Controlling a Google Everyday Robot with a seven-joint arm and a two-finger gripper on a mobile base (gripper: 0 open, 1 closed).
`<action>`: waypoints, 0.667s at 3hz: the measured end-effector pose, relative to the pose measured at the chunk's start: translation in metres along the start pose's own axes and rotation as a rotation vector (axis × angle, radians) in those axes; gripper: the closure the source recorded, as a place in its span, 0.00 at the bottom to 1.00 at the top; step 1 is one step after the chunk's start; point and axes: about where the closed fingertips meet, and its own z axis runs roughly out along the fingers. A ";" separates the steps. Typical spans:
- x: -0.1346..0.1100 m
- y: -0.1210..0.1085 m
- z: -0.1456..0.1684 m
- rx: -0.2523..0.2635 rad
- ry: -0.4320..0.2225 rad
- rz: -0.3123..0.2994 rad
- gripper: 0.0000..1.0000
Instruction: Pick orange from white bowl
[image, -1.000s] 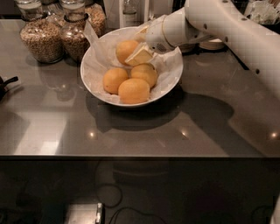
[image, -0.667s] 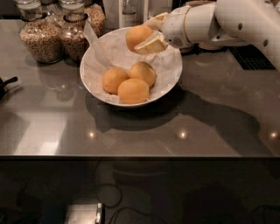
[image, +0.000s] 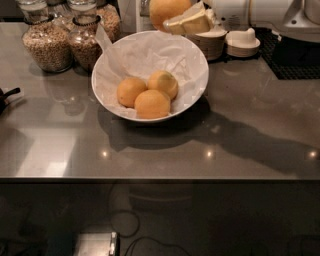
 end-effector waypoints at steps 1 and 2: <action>-0.051 0.030 -0.024 -0.077 -0.051 -0.144 1.00; -0.083 0.060 -0.044 -0.120 -0.072 -0.303 1.00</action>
Offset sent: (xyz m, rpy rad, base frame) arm -0.1622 0.0173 0.0472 -0.2953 -0.4194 0.2626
